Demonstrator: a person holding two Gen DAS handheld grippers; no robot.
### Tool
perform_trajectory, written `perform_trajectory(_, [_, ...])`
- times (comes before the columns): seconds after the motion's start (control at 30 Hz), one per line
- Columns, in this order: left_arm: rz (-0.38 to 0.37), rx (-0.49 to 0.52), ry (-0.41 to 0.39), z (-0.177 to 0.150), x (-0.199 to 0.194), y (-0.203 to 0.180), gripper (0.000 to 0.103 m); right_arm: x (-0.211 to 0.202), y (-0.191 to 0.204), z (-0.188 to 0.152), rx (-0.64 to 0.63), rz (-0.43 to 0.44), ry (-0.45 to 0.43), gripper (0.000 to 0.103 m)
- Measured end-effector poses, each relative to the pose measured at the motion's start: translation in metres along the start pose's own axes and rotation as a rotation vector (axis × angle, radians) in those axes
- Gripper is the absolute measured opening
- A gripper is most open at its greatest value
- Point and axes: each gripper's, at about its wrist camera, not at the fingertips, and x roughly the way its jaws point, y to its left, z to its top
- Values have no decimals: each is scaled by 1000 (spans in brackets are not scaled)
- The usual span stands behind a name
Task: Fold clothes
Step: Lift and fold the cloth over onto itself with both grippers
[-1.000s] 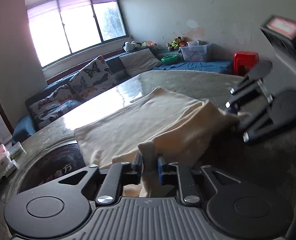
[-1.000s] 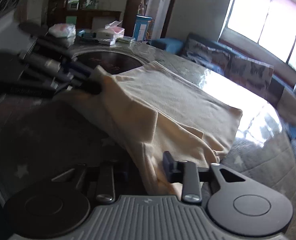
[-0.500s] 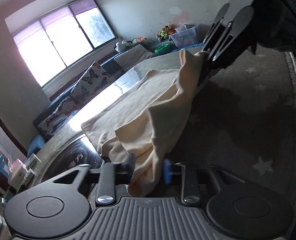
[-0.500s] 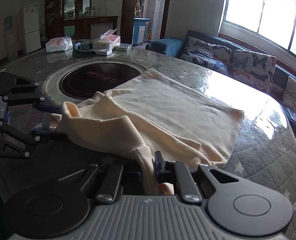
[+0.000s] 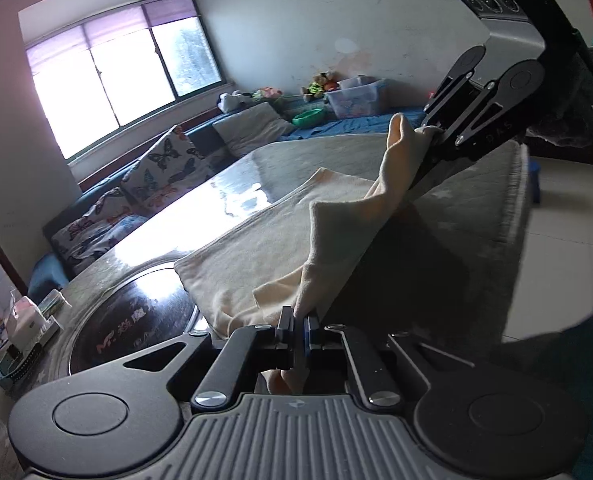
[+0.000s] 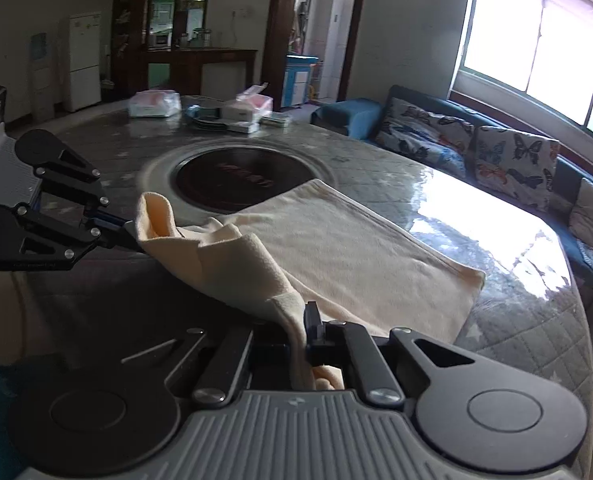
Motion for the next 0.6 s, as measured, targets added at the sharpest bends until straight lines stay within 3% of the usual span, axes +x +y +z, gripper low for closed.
perform_trajectory(0.13, [-25,-21,13,0,-10,-3,5,-22,18,-8,2,65,36,6])
perform_trajectory(0.27, [-16,-57,4,8,4,9,5,-18,18,-9,11,66,55,6])
perform_trajectory(0.47, [24,-84,-56,48,36,45,5,-7,-21,13,77,44,21,6])
perform_trajectory(0.6, [77,-105,-60,75,82,70,5,13,-62,39,112,14,2,6])
